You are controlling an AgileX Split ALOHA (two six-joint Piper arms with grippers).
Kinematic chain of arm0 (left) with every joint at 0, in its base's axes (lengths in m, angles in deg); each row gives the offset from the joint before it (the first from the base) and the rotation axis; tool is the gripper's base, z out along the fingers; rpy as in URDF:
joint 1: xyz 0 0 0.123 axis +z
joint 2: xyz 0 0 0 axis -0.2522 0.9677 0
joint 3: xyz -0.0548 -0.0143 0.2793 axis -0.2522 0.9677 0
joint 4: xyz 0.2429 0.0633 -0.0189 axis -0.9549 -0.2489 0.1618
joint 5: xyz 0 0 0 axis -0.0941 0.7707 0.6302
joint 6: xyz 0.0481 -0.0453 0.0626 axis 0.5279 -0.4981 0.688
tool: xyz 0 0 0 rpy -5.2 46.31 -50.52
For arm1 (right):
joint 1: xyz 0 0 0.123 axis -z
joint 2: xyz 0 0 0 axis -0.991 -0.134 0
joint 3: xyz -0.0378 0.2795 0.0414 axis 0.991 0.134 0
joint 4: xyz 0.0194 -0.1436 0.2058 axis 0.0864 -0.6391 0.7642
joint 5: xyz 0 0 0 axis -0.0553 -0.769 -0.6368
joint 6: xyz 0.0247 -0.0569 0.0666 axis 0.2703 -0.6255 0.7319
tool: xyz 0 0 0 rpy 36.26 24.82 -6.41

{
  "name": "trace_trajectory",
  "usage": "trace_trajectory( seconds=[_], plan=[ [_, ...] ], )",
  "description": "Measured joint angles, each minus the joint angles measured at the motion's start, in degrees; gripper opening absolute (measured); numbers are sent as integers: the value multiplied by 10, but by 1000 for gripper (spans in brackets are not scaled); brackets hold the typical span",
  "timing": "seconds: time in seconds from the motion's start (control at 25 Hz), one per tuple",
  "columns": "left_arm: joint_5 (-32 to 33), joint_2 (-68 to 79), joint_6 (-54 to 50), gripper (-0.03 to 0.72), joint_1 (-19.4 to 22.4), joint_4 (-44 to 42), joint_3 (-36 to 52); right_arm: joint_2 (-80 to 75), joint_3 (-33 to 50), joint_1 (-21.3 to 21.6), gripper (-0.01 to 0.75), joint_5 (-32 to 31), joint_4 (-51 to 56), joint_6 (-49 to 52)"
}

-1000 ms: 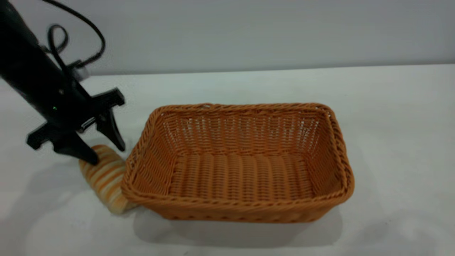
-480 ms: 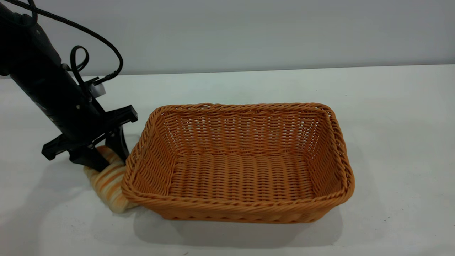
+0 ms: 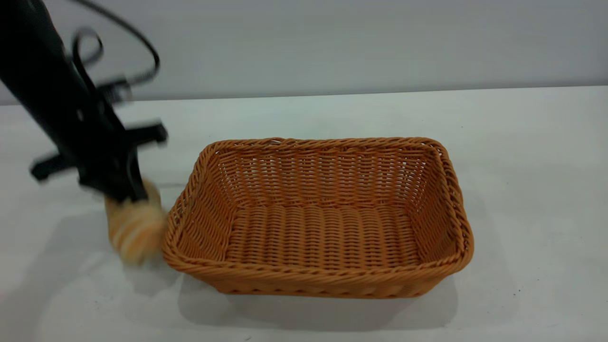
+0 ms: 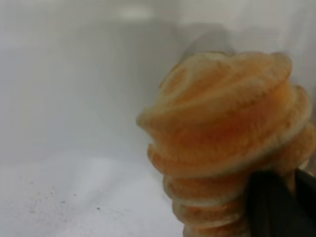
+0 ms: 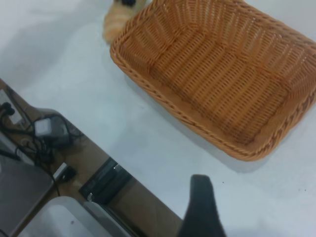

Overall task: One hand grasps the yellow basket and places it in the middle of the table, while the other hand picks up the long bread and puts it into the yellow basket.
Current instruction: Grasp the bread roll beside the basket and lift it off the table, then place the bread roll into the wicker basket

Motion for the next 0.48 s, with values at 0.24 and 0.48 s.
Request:
trace_trajectory(
  seconds=[0.24,0.48],
  plan=[
    [2,-109,0,57,-22,18,1,0,0,0,589,-3,-2,0],
    [-18,-130,24,57,-114,47,-14,0,0,0,589,-4,-2,0]
  ],
)
